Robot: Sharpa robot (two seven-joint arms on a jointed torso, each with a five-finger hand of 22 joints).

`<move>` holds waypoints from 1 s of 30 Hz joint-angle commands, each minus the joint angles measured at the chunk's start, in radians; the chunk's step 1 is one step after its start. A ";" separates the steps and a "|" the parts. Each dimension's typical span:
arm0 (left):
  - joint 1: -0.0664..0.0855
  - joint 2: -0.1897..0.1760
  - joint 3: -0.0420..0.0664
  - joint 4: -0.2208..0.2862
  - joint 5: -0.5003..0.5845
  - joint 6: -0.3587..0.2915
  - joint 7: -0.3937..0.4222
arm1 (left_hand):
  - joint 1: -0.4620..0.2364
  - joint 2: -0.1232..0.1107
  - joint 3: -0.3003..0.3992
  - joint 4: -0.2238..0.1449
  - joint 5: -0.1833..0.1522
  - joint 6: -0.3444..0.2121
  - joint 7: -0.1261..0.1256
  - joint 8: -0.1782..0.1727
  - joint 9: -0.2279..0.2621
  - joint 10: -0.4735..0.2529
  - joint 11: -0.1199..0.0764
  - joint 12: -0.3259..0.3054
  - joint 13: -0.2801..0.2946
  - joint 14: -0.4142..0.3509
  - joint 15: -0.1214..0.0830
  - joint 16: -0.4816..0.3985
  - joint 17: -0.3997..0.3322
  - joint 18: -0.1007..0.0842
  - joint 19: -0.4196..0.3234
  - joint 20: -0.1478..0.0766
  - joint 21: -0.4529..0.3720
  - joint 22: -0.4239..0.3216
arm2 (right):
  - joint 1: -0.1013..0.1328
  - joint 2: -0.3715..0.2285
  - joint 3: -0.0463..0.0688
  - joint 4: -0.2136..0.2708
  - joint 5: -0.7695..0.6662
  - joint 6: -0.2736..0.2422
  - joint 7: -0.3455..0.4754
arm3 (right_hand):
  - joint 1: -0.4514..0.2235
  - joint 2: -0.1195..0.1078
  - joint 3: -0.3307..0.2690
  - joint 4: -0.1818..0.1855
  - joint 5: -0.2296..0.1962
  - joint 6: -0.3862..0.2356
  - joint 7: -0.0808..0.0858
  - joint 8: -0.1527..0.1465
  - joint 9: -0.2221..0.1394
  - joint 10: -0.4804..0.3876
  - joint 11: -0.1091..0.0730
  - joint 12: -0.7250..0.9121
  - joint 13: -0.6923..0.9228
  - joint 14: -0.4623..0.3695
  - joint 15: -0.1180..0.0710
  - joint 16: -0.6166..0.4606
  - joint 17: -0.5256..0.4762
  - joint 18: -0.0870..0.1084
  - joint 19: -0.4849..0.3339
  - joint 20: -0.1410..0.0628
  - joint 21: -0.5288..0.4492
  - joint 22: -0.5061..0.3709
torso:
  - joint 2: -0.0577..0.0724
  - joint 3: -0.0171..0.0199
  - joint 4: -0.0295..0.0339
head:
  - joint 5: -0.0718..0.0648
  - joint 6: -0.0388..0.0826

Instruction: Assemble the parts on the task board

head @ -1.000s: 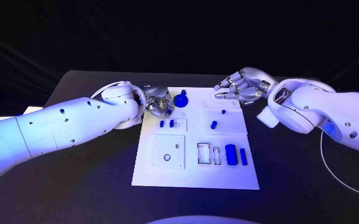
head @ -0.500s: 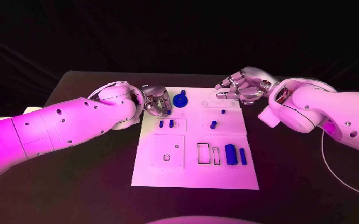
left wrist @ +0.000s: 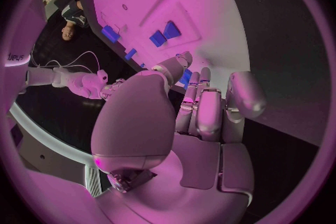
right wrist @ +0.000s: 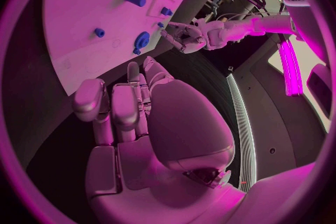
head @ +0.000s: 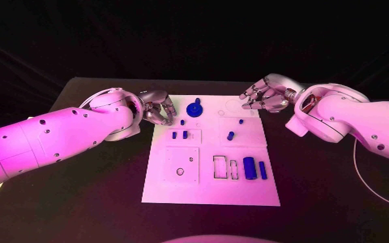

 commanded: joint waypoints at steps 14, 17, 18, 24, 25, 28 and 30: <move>0.000 -0.079 -0.017 0.066 1.250 -0.202 0.484 | 0.003 0.070 -0.005 0.012 -0.009 0.078 0.002 0.042 0.008 0.111 -0.016 0.087 0.024 -0.101 0.000 -0.153 -0.247 0.046 -0.114 0.003 -0.304 -0.197 | -0.045 0.033 0.000 0.026 -0.766 0.047 -0.174 | -0.004 -0.067 0.151 -0.016 -0.065 0.073 -0.011 -0.022 -0.005 0.078 0.001 -0.188 -0.293 0.024 0.000 0.023 0.019 -0.003 0.048 0.000 0.037 0.064 | -0.001 -0.0009 -0.0002 | -0.028 0.021; 0.000 -0.087 -0.019 0.079 1.306 -0.195 0.502 | 0.001 0.071 -0.014 0.013 -0.009 0.078 0.000 0.043 0.007 0.116 -0.019 0.095 0.027 -0.104 -0.002 -0.154 -0.250 0.048 -0.118 0.001 -0.312 -0.202 | -0.050 0.038 0.000 0.030 -0.801 0.062 -0.187 | -0.011 -0.075 0.162 -0.014 -0.071 0.078 -0.013 -0.024 -0.005 0.076 0.000 -0.198 -0.312 0.023 -0.008 0.020 0.014 -0.002 0.047 -0.005 0.036 0.064 | -0.001 -0.0002 0.0015 | -0.033 0.023; 0.000 -0.089 -0.020 0.082 1.319 -0.193 0.506 | 0.001 0.071 -0.016 0.013 -0.009 0.078 0.000 0.043 0.007 0.117 -0.019 0.097 0.027 -0.105 -0.002 -0.155 -0.252 0.048 -0.119 0.001 -0.315 -0.204 | -0.052 0.039 0.000 0.032 -0.809 0.066 -0.190 | -0.013 -0.078 0.166 -0.013 -0.073 0.079 -0.013 -0.025 -0.006 0.074 0.000 -0.202 -0.319 0.022 -0.010 0.018 0.012 -0.002 0.046 -0.007 0.036 0.063 | -0.001 0.0002 0.0018 | -0.034 0.023; -0.001 -0.094 -0.022 0.093 1.355 -0.188 0.518 | -0.001 0.071 -0.021 0.013 -0.009 0.078 0.000 0.043 0.007 0.116 -0.019 0.099 0.028 -0.108 -0.002 -0.157 -0.258 0.050 -0.123 0.001 -0.326 -0.211 | -0.063 0.055 0.000 0.031 -0.832 0.080 -0.195 | -0.019 -0.088 0.187 -0.013 -0.075 0.080 -0.014 -0.029 -0.008 0.069 0.001 -0.219 -0.352 0.020 -0.021 0.010 0.002 -0.001 0.042 -0.016 0.031 0.058 | 0.000 -0.0009 -0.0002 | -0.030 0.024; -0.001 -0.095 -0.022 0.094 1.358 -0.187 0.519 | 0.000 0.071 -0.022 0.013 -0.009 0.078 -0.001 0.043 0.007 0.116 -0.019 0.100 0.028 -0.109 -0.002 -0.158 -0.259 0.050 -0.124 0.001 -0.329 -0.212 | -0.065 0.059 0.000 0.030 -0.834 0.082 -0.195 | -0.020 -0.089 0.190 -0.013 -0.075 0.080 -0.015 -0.029 -0.008 0.068 0.000 -0.221 -0.356 0.020 -0.022 0.009 0.001 -0.001 0.042 -0.017 0.031 0.057 | 0.000 -0.0011 -0.0002 | -0.030 0.024; -0.001 -0.096 -0.023 0.097 1.362 -0.184 0.520 | 0.000 0.071 -0.023 0.013 -0.009 0.078 -0.001 0.044 0.007 0.116 -0.019 0.101 0.028 -0.110 -0.002 -0.159 -0.261 0.051 -0.124 0.001 -0.331 -0.214 | -0.069 0.069 0.000 0.022 -0.837 0.087 -0.195 | -0.020 -0.090 0.195 -0.013 -0.075 0.080 -0.015 -0.029 -0.008 0.068 0.000 -0.223 -0.362 0.020 -0.024 0.008 0.000 -0.001 0.041 -0.019 0.030 0.056 | 0.001 -0.0006 0.0002 | -0.030 0.025; -0.001 -0.096 -0.023 0.099 1.364 -0.186 0.517 | 0.000 0.072 -0.025 0.012 -0.009 0.078 -0.001 0.044 0.006 0.116 -0.020 0.102 0.029 -0.111 -0.002 -0.159 -0.262 0.051 -0.126 0.000 -0.335 -0.217 | -0.072 0.077 0.000 0.015 -0.839 0.094 -0.195 | -0.021 -0.089 0.197 -0.013 -0.075 0.081 -0.015 -0.029 -0.008 0.068 0.000 -0.224 -0.365 0.020 -0.024 0.008 0.000 -0.001 0.041 -0.020 0.029 0.056 | 0.001 -0.0009 0.0015 | -0.030 0.025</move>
